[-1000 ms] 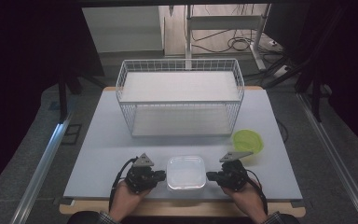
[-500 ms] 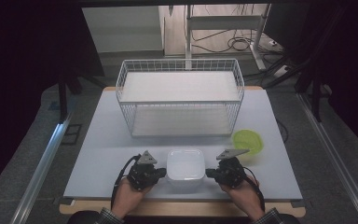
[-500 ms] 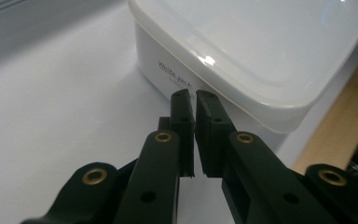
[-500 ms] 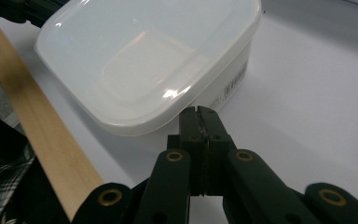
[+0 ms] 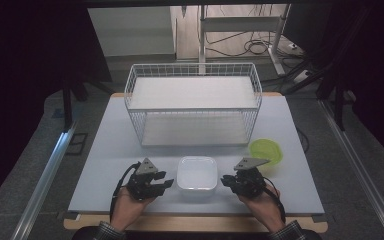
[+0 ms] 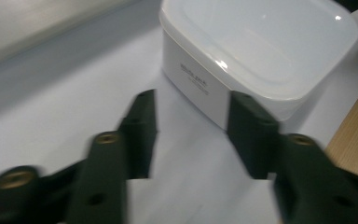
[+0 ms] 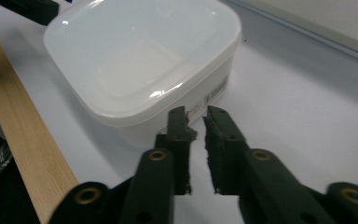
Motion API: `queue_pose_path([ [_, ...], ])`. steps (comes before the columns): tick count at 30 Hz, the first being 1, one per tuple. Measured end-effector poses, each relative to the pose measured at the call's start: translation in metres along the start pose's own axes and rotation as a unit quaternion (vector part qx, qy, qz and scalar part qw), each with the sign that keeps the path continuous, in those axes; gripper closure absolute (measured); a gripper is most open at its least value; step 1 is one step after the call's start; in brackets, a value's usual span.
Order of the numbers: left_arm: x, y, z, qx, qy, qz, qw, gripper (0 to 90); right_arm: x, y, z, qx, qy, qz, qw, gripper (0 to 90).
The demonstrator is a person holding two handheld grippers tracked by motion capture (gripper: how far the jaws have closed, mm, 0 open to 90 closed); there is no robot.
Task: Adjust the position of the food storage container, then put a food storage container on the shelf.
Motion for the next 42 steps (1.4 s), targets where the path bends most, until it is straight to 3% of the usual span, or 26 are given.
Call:
queue_pose_path([
  [2,0.0,0.001,0.003,-0.007,-0.003,-0.005,1.0,37.6,-0.002,0.001,0.002,-0.006,-0.003,-0.003,1.0,73.4],
  [3,0.0,0.004,0.006,-0.016,-0.009,-0.013,0.9998,31.8,-0.005,0.002,0.006,-0.015,0.002,-0.001,0.9999,62.3],
  [7,-0.002,0.01,0.008,-0.011,-0.01,-0.016,0.9998,17.2,-0.007,0.006,0.009,-0.028,0.008,0.008,0.9995,39.6],
  [8,-0.002,0.01,0.008,-0.011,-0.01,-0.016,0.9998,15.4,-0.007,0.006,0.009,-0.028,0.008,0.008,0.9995,39.6],
  [9,-0.003,0.011,0.007,-0.008,-0.009,-0.017,0.9998,11.8,-0.008,0.009,0.008,-0.029,0.005,0.008,0.9995,30.9],
  [12,-0.006,0.011,0.006,-0.008,-0.007,-0.025,0.9996,9.2,-0.009,0.01,0.007,-0.031,0.0,0.004,0.9995,25.4],
  [13,-0.006,0.011,0.004,-0.013,-0.01,-0.032,0.9994,7.2,-0.009,0.01,0.006,-0.034,-0.003,0.001,0.9994,19.6],
  [16,-0.004,0.013,0.002,-0.02,0.003,-0.037,0.9991,4.8,-0.008,0.009,0.007,-0.043,-0.005,0.002,0.9991,14.0],
  [20,0.001,0.015,0.001,-0.026,0.006,-0.037,0.999,5.3,-0.008,0.008,0.006,-0.048,-0.007,-0.003,0.9988,10.2],
  [23,0.005,0.014,0.002,-0.033,0.016,-0.018,0.9992,6.1,-0.005,0.006,0.005,-0.05,-0.006,0.009,0.9987,7.9],
  [26,0.004,0.012,0.001,-0.03,0.022,-0.013,0.9992,6.7,-0.001,0.004,0.003,-0.046,-0.008,0.015,0.9988,5.1],
  [29,0.0,0.008,-0.002,-0.012,0.02,-0.023,0.9995,6.6,0.001,0.002,0.002,-0.039,-0.006,0.019,0.999,1.9],
  [34,-0.001,0.001,-0.004,-0.005,0.023,-0.025,0.9994,6.6,0.005,-0.002,0.003,-0.03,-0.002,0.021,0.9993,1.0],
  [35,-0.001,-0.003,-0.004,-0.012,0.033,-0.024,0.9991,6.7,0.007,-0.005,0.004,-0.028,-0.005,0.017,0.9994,1.2],
  [42,-0.004,-0.017,-0.009,-0.011,0.031,-0.046,0.9984,12.4,0.009,-0.013,0.001,-0.02,-0.016,0.0,0.9997,10.3],
])
Point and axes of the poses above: each handheld gripper's, and its own axes: z roughly backward along the jaws, y roughly out of its underside, x roughly to its left, the point moved 3 cm from there along -z, roughly forward along the jaws, and after that the axes turned 11 degrees about y, right-handed, at the moved point
